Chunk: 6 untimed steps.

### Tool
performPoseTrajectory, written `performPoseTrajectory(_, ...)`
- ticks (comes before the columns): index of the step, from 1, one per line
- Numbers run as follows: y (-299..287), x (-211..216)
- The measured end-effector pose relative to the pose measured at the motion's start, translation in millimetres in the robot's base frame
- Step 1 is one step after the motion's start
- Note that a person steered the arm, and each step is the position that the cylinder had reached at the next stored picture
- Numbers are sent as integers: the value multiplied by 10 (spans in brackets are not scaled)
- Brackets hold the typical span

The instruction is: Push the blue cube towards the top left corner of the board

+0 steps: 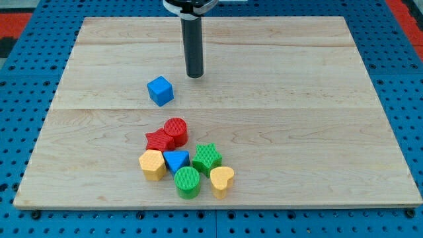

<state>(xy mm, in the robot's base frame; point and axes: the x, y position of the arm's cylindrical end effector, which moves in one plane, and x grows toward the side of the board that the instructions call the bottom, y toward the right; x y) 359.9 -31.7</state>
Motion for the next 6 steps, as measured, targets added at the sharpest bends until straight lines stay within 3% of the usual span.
performPoseTrajectory(2,224,-136)
performPoseTrajectory(3,303,178)
performPoseTrajectory(4,-124,369)
performPoseTrajectory(6,-352,439)
